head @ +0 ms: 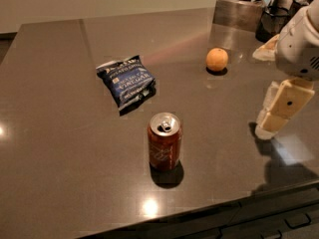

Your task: Move coke can near orange

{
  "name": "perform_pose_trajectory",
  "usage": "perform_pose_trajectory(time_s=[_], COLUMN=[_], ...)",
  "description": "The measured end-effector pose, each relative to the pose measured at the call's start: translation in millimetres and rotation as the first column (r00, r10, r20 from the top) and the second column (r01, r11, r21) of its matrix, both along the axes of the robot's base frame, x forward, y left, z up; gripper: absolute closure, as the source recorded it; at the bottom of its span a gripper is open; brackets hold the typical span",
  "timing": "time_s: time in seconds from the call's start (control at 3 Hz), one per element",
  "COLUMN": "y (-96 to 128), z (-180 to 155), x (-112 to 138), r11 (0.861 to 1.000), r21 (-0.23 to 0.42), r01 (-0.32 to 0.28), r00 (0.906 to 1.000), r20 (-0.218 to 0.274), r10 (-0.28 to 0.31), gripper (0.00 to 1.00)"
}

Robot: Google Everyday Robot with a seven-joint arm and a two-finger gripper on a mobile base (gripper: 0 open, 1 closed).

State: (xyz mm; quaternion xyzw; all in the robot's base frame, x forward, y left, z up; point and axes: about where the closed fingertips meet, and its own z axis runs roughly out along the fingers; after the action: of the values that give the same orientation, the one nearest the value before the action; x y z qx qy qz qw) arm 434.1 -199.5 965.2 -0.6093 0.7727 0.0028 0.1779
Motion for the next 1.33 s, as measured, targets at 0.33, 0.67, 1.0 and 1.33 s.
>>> perform_pose_trajectory(time_s=[0.33,0.67,1.0,1.33], y=[16.7,43.8,71.4,100.6], z=[-21.1,-49.1,-71.2,-81.9], x=[-4.7,-13.3,-23.2,-31.3], r11=[0.996,0.973,0.937,0.889], r21=[0.084,0.204,0.3,0.387], r01=[-0.034,-0.109,-0.181,-0.245], r00=[0.9984,0.9904,0.976,0.9578], r20=[-0.042,-0.062,-0.062,-0.046], r10=[0.038,0.124,0.209,0.284], gripper=[0.0,0.0,0.0,0.0])
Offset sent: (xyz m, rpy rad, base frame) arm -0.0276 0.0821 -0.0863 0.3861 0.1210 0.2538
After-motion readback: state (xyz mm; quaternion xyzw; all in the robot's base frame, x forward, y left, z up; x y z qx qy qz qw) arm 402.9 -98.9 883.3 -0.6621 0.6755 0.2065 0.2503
